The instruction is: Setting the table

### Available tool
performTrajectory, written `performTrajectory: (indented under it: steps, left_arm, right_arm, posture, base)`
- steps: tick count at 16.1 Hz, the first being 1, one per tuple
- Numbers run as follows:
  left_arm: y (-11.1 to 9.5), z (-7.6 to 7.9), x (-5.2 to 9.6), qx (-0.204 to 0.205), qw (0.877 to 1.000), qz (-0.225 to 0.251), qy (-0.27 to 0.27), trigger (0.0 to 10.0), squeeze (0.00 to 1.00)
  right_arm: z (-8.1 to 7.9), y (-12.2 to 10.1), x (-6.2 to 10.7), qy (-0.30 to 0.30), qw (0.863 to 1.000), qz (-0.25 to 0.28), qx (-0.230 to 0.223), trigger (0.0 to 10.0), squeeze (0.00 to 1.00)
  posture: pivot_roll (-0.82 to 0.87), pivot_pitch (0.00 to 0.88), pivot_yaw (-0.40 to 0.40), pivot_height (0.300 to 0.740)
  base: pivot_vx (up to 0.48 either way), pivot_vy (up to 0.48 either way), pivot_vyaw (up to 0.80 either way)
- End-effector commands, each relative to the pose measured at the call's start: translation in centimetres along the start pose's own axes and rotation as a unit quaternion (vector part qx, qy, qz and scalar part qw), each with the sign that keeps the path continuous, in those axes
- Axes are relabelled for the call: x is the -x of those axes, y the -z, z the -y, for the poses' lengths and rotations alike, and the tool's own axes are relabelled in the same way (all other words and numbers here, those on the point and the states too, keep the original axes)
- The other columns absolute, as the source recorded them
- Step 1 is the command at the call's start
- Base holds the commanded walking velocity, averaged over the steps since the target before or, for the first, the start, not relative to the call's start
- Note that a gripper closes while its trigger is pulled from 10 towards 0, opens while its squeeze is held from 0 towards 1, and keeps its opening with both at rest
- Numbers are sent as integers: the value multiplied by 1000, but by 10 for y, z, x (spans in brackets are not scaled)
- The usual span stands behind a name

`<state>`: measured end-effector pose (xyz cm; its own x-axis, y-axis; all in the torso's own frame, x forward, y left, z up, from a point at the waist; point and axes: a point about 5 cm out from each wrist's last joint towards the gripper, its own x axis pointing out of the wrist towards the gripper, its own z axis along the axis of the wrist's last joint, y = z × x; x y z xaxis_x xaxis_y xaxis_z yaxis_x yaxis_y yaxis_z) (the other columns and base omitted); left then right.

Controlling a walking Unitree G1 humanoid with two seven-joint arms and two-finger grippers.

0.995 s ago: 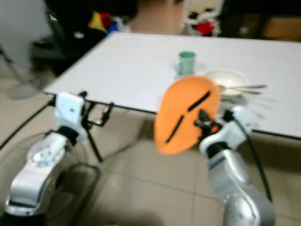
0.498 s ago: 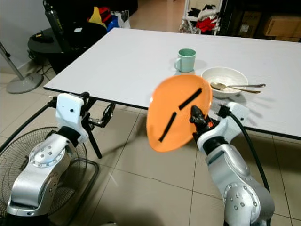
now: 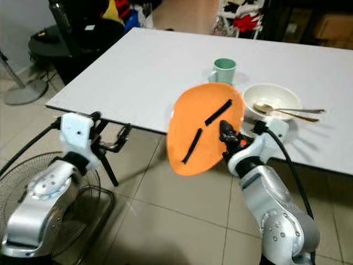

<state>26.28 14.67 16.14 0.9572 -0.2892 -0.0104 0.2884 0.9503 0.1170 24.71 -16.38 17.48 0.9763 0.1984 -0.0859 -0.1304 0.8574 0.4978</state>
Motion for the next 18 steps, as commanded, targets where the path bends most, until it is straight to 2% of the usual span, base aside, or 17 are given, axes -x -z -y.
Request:
performTrajectory:
  steps: [1, 18]
  left_arm:
    - [-2, 1, 0, 2, 1000, 2, 5, 10000, 0]
    - [-1, -5, 1, 8, 1000, 0, -1, 10000, 0]
  right_arm:
    - [-6, -8, 0, -24, 1000, 20, -1, 10000, 0]
    - [-8, -2, 3, -35, 999, 1, 15, 10000, 0]
  posture:
    - [56, 0, 66, 740]
    - [56, 0, 71, 740]
  base:
    - [315, 0, 0]
    - [310, 0, 0]
